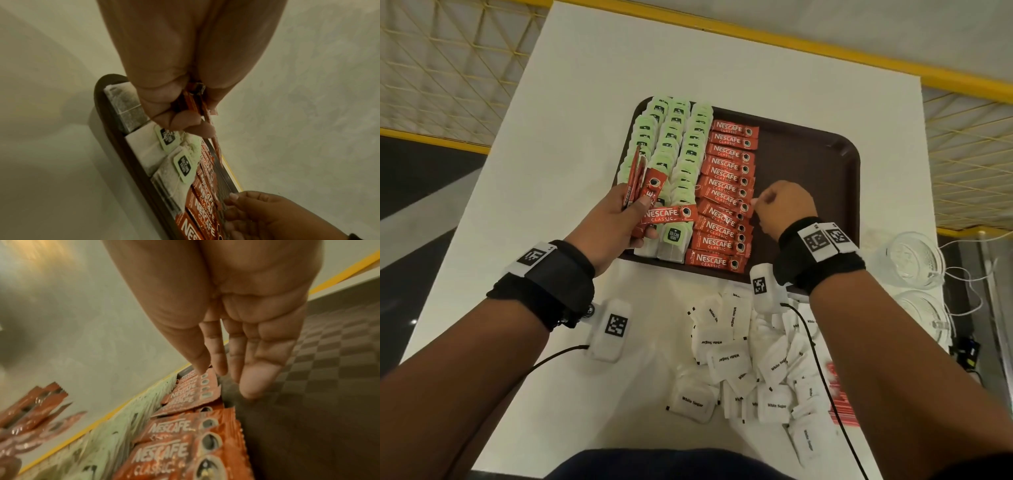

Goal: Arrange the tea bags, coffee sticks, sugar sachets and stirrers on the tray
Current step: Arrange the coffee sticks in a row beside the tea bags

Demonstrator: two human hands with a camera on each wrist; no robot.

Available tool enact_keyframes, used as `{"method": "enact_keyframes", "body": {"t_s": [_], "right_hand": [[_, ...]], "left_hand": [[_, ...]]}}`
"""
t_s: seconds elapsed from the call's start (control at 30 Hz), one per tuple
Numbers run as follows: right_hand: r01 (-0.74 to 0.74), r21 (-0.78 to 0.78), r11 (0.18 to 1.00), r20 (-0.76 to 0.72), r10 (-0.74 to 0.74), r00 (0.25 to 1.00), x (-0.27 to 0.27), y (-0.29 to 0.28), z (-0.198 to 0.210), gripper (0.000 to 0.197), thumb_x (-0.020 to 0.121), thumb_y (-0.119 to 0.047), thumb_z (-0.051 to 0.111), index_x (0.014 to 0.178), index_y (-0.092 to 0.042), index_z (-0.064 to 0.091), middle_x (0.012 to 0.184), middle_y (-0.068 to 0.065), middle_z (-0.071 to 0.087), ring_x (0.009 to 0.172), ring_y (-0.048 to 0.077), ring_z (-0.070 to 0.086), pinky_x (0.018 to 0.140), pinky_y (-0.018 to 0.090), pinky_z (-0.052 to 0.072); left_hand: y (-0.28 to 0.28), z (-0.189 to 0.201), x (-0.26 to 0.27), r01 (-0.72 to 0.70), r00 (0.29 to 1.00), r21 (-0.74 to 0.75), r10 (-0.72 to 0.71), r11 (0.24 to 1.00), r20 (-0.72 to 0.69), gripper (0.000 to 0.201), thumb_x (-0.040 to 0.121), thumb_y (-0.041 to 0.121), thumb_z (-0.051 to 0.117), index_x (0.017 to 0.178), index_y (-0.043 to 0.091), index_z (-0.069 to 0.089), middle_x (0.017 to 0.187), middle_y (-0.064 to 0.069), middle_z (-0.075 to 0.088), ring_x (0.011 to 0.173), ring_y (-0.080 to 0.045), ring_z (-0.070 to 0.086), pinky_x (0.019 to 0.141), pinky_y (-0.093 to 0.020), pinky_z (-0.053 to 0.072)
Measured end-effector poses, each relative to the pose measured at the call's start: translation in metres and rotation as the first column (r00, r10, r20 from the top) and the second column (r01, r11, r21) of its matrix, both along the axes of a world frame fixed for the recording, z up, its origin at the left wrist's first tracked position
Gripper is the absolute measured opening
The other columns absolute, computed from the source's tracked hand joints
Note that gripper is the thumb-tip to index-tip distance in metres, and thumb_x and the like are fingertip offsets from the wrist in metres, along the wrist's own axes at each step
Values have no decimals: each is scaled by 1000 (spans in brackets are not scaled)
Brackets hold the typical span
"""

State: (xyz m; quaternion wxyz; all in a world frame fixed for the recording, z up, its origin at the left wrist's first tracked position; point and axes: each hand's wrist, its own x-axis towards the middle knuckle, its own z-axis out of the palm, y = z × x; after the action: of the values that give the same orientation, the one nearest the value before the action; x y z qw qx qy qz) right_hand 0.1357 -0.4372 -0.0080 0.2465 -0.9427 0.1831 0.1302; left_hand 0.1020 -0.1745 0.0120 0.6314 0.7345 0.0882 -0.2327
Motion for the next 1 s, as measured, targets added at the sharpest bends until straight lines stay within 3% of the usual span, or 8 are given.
{"method": "enact_keyframes", "body": {"t_s": [0.2,0.33,0.53,0.6,0.67,0.77,0.9,1.0], "right_hand": [[9,52,999,-183,0,983,-6,0,3,22,91,-21,63,109,-10,59,105,7,68,99,23,66,91,39,53],[130,179,975,-93,-114,989,-9,4,1,13,92,-20,61,103,-15,59,100,5,68,90,20,69,88,41,56],[53,130,990,35,-58,998,-14,5,12,11,94,-23,54,99,-16,61,99,4,66,92,22,66,87,43,56],[-33,208,978,44,24,999,-17,10,27,17,97,-30,53,100,-18,63,98,3,67,90,20,66,86,40,56],[-118,385,915,-2,129,992,-21,21,45,21,96,-35,57,104,-17,65,97,0,68,87,16,67,80,32,57],[-160,531,832,-41,213,976,-23,34,55,15,91,-28,67,100,-16,68,90,0,70,77,12,69,66,22,54],[-67,632,772,-30,110,993,-18,29,46,6,89,-12,69,95,-11,69,82,8,72,68,14,67,65,24,57],[118,703,701,-52,-114,992,-10,10,38,10,92,-7,63,100,-9,68,94,13,72,77,18,69,71,27,58]], "left_hand": [[-1,2,-3,-9,1000,-8,9,1000,-8,30,104,31,43,131,17,46,107,-6,65,70,-8,63,61,-25,52],[-4,4,-5,6,1000,2,-6,1000,-7,28,104,30,43,130,17,45,105,-5,65,69,-8,63,61,-27,51],[-9,6,-5,43,999,30,-43,999,11,30,103,32,44,130,19,46,108,-4,66,71,-8,63,65,-28,53],[-12,6,-3,61,998,18,-62,998,14,32,103,33,45,132,19,46,109,-4,66,72,-9,63,65,-28,52],[-18,7,0,78,997,-9,-78,997,11,32,103,32,45,133,19,45,110,-4,65,73,-10,63,66,-29,51],[-28,11,3,113,993,-25,-112,993,29,32,104,33,44,133,19,44,110,-4,64,73,-9,62,66,-27,52],[-32,14,10,102,993,-4,-101,995,57,30,104,34,42,131,20,45,104,-2,65,73,-9,63,63,-26,50],[-24,16,15,27,998,-19,-25,999,64,28,106,32,38,128,17,47,96,-5,66,72,-12,62,61,-26,48]]}}
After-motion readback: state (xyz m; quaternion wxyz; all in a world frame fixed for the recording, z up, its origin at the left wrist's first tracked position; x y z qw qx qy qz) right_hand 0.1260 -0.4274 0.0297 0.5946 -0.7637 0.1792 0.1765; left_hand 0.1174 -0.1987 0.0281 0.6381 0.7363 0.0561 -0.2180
